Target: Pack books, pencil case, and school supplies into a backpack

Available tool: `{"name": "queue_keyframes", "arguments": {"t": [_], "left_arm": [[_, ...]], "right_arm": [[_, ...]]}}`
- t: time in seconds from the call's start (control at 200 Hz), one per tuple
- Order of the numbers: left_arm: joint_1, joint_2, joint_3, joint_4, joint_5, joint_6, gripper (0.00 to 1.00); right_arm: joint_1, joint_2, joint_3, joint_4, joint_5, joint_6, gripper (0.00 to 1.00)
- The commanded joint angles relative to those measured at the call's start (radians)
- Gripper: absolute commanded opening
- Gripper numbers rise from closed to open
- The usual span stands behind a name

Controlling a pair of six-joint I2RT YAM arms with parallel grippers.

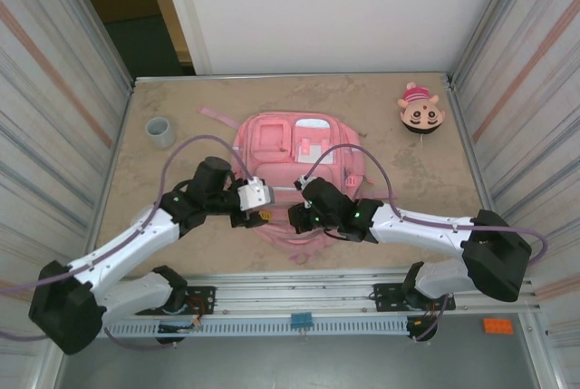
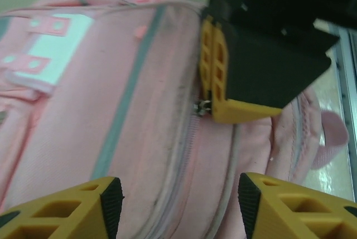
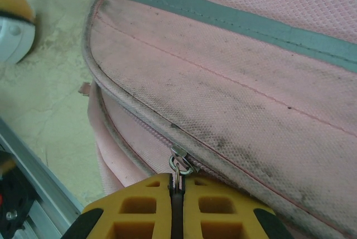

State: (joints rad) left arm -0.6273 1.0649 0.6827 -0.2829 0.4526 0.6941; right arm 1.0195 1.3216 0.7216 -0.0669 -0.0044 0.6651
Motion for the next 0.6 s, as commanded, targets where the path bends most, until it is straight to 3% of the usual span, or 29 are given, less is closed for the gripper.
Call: {"name": "queue_keyframes", "arguments": {"t": [0.0, 0.386, 0.591], "left_arm": [[-0.011, 0.068, 0.043, 0.028, -0.051, 0.145, 0.58], [-0.023, 0.218, 0.060, 0.140, -0.213, 0.203, 0.50], [-0.019, 0.235, 0.077, 0.068, -0.253, 0.255, 0.28]], "right_arm": [[-0.004, 0.005, 0.028, 0.047, -0.031, -0.014, 0.00], [-0.012, -0.008, 0.016, 0.041, -0.037, -0.021, 0.00], [-0.027, -0.047, -0.007, 0.031, -0.038, -0.015, 0.00]]}}
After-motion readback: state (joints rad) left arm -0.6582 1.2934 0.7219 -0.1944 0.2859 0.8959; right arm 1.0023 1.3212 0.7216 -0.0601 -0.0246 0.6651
